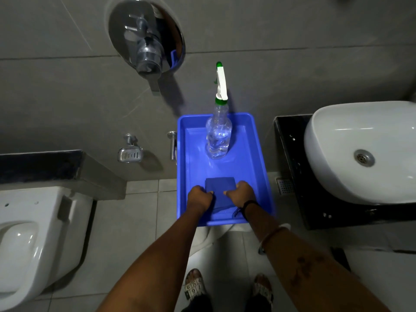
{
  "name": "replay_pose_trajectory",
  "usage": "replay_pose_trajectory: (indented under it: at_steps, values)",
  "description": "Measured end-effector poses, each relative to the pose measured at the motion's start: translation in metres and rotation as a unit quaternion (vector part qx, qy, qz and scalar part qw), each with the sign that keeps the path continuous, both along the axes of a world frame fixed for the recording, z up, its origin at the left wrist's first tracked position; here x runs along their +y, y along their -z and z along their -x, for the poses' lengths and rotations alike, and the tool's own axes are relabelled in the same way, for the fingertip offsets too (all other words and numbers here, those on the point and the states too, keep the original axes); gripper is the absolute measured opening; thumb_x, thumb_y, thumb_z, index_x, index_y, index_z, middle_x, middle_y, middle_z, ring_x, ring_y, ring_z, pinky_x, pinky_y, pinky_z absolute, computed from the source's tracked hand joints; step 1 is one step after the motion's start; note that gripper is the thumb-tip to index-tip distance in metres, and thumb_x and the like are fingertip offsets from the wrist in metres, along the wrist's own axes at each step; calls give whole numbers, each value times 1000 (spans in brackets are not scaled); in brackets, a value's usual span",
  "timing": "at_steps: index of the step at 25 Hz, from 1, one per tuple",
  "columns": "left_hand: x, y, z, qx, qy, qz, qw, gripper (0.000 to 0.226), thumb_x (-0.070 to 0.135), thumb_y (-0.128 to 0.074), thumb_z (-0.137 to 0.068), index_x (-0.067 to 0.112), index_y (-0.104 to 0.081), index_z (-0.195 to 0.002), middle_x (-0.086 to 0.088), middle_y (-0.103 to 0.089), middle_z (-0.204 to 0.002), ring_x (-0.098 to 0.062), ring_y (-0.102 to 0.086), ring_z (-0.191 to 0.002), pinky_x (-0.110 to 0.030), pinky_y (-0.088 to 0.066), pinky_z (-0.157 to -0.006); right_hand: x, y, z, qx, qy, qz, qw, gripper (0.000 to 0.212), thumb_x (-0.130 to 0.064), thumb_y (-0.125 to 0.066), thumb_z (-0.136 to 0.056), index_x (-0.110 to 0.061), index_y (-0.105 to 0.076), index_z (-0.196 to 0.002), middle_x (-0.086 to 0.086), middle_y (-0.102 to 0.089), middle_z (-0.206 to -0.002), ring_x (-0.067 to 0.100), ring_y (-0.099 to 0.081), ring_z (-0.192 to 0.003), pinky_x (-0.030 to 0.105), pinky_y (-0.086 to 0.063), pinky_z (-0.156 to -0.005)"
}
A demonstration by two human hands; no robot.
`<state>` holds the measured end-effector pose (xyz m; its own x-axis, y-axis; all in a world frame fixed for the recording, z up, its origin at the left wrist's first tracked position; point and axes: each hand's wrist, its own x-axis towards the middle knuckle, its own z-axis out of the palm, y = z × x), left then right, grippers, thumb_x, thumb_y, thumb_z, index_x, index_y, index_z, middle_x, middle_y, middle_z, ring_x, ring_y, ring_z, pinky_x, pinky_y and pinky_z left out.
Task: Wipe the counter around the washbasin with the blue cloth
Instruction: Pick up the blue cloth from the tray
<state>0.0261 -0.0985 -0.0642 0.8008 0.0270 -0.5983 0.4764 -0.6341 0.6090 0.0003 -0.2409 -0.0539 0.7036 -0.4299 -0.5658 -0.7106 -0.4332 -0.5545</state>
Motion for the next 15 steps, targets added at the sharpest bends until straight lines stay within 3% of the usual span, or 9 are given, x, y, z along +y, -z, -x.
replay_pose_trajectory:
  at_steps: [2, 4, 6, 8, 11, 13, 15]
  values:
    - [-3, 5, -4, 37, -86, 45, 995, 22, 17, -75, -83, 4, -59, -75, -18, -64, -86, -27, -61, -84, -36, -50, -77, -2, 1, -6, 27, 23, -26, 999, 33, -21, -79, -73, 0, -59, -89, 19, -59, -92, 31, -63, -92, 37, -46, -72]
    - [-2, 9, -7, 70, -128, 75, 986, 32, 15, -79, -80, 9, -53, -62, -14, -59, -78, -22, -56, -77, -34, -45, -68, -4, 1, -11, 34, 60, -95, 993, 27, -15, -80, -73, 1, -58, -75, 14, -56, -85, 24, -57, -81, 33, -41, -66]
    - [-1, 8, -8, 105, -146, 95, 979, 24, 17, -81, -78, 1, -63, -76, -16, -64, -84, -27, -61, -78, -37, -48, -69, -5, -2, -12, 19, 114, -171, 978, 27, -6, -78, -72, -3, -52, -65, 16, -58, -83, 24, -57, -76, 33, -43, -64]
    - [0, 4, -9, 136, -151, 128, 971, 33, 18, -80, -79, -5, -68, -98, -19, -69, -95, -30, -65, -83, -40, -54, -76, -6, -11, -10, -1, 141, -228, 963, 21, 1, -75, -72, -2, -54, -73, 18, -59, -86, 27, -58, -72, 35, -46, -64]
    - [0, -15, -5, 140, -152, 202, 957, 32, 21, -79, -80, -2, -69, -101, -18, -72, -92, -30, -67, -76, -37, -56, -71, -14, -30, -2, -33, 142, -319, 936, 17, 3, -73, -72, -4, -58, -76, 25, -65, -95, 37, -66, -87, 45, -56, -81]
    - [0, -29, 1, 167, -134, 280, 936, 31, 26, -77, -81, 5, -70, -103, -14, -76, -96, -29, -71, -82, -37, -59, -76, -25, -45, 6, -49, 132, -377, 915, 20, 3, -72, -74, -1, -64, -92, 26, -67, -108, 43, -66, -102, 54, -54, -92]
    - [-5, -43, 8, 217, -109, 393, 887, 29, 28, -70, -87, 9, -71, -110, -12, -76, -108, -27, -73, -93, -37, -59, -83, -40, -60, 16, -63, 132, -416, 897, 36, 2, -71, -77, 3, -60, -112, 23, -67, -115, 41, -66, -107, 53, -55, -92]
